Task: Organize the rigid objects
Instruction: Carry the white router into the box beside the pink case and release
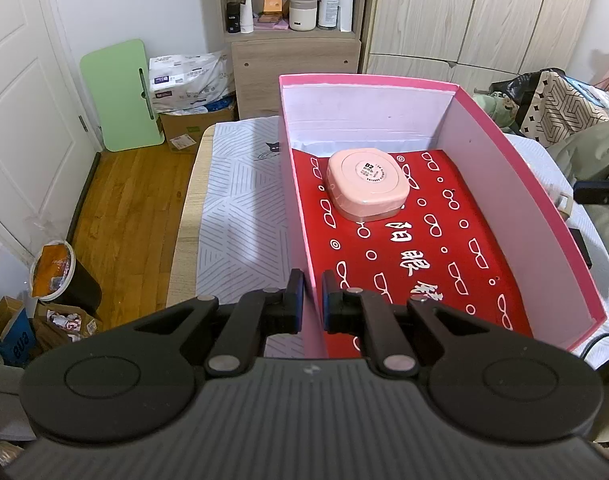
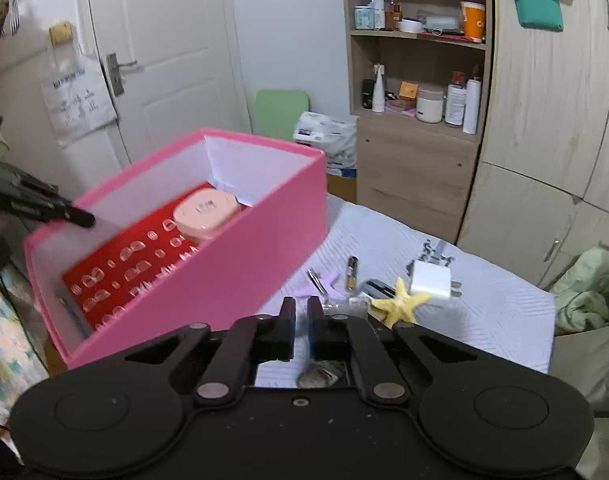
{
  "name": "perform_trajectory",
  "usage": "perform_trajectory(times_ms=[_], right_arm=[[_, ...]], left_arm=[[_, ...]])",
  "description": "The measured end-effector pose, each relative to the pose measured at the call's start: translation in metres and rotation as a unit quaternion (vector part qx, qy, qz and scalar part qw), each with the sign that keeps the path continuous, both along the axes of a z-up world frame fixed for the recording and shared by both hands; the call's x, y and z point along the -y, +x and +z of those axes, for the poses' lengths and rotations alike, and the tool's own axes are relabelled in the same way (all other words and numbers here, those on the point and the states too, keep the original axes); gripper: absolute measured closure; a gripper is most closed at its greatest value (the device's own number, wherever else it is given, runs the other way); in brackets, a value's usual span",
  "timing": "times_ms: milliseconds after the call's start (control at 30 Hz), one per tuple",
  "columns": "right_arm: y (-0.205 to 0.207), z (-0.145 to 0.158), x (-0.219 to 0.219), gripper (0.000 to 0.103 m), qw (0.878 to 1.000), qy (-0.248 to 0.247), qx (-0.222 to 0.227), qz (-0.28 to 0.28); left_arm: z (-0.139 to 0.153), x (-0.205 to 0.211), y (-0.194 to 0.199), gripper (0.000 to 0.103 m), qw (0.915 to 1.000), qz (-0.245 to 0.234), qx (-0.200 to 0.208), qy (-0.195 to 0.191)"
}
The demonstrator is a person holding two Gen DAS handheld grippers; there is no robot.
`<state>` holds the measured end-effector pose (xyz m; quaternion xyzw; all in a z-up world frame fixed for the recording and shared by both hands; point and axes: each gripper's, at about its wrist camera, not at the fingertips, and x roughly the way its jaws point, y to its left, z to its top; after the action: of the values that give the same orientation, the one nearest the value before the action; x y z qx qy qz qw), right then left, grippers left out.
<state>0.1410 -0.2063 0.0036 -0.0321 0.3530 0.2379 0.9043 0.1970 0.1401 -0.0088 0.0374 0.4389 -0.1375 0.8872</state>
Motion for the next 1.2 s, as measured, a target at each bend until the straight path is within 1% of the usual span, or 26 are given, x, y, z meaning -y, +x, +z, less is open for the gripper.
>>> perform_trajectory(times_ms=[33,167,200,267,300,333,367,400,433,467,500,533,600,633,767,900,933,967,1000,1100,1200], right_arm=[[0.001,0.003,0.0,0.1,1.0,0.008,-0.002,0.002],[0.004,0.004,-0.005,0.099,1.0,0.018,-0.01,0.015],[0.004,0.003,-0.007,0.096,1.0,0.012,-0.016,0.022],[0.002,-0.001,-0.013,0.093,0.999,-0.017,-0.008,0.044],[0.002,-0.004,-0.017,0.088,0.997,-0.043,-0.007,0.063],[0.005,-0.008,-0.02,0.073,0.995,-0.064,-0.01,0.077],[0.006,-0.011,-0.021,0.063,0.993,-0.076,-0.009,0.085],[0.007,-0.015,-0.022,0.049,0.991,-0.09,-0.007,0.101],[0.008,-0.02,-0.025,0.044,0.986,-0.109,0.001,0.125],[0.007,-0.023,-0.027,0.043,0.981,-0.128,0.013,0.142],[0.007,-0.026,-0.031,0.037,0.975,-0.152,0.024,0.159],[0.008,-0.029,-0.036,0.033,0.968,-0.176,0.033,0.175],[0.014,-0.031,-0.044,0.033,0.956,-0.205,0.037,0.204],[0.019,-0.033,-0.048,0.031,0.952,-0.212,0.031,0.22],[0.039,-0.045,-0.058,0.03,0.938,-0.222,-0.006,0.267],[0.052,-0.065,-0.065,0.029,0.921,-0.252,-0.037,0.295],[0.053,-0.065,-0.063,0.028,0.925,-0.241,-0.033,0.292],[0.055,-0.066,-0.062,0.029,0.929,-0.232,-0.036,0.286],[0.058,-0.067,-0.061,0.034,0.934,-0.223,-0.042,0.276],[0.056,-0.063,-0.056,0.035,0.951,-0.187,-0.055,0.241],[0.053,-0.048,-0.048,0.035,0.97,-0.14,-0.056,0.188]], left_arm=[[0.0,0.0,0.0,0.095,1.0,0.0,0.0,-0.001],[0.001,-0.001,0.0,0.095,1.0,0.0,-0.001,-0.004],[0.001,-0.001,0.0,0.095,1.0,-0.001,0.0,-0.003],[0.001,-0.001,0.0,0.095,1.0,-0.001,-0.001,-0.004],[0.001,-0.001,0.0,0.095,1.0,-0.001,-0.001,-0.005],[0.001,-0.001,0.0,0.095,1.0,-0.001,-0.001,-0.005],[0.001,-0.001,0.0,0.095,1.0,-0.001,-0.001,-0.005],[0.0,-0.001,0.0,0.095,1.0,-0.001,-0.001,-0.006],[0.0,-0.001,0.0,0.095,1.0,-0.002,-0.001,-0.007],[0.0,-0.001,-0.001,0.095,1.0,-0.002,-0.001,-0.007],[0.0,-0.002,0.0,0.095,1.0,-0.002,0.0,-0.007],[0.0,-0.002,0.0,0.095,1.0,-0.002,-0.001,-0.008],[-0.001,-0.002,-0.001,0.095,1.0,-0.003,-0.001,-0.007],[-0.001,-0.002,-0.001,0.095,1.0,-0.004,0.0,-0.006],[-0.001,-0.003,-0.001,0.094,1.0,-0.005,-0.001,-0.008],[-0.001,-0.002,0.0,0.094,0.9999,-0.007,-0.001,-0.008],[-0.001,-0.002,0.0,0.094,0.9999,-0.008,-0.001,-0.008],[-0.001,-0.002,0.0,0.094,0.9999,-0.007,0.0,-0.008],[-0.001,-0.003,0.0,0.094,0.9999,-0.007,0.0,-0.008],[-0.002,-0.005,0.0,0.094,0.9999,-0.007,0.0,-0.012],[-0.001,-0.005,0.0,0.094,0.9999,-0.008,-0.001,-0.013]])
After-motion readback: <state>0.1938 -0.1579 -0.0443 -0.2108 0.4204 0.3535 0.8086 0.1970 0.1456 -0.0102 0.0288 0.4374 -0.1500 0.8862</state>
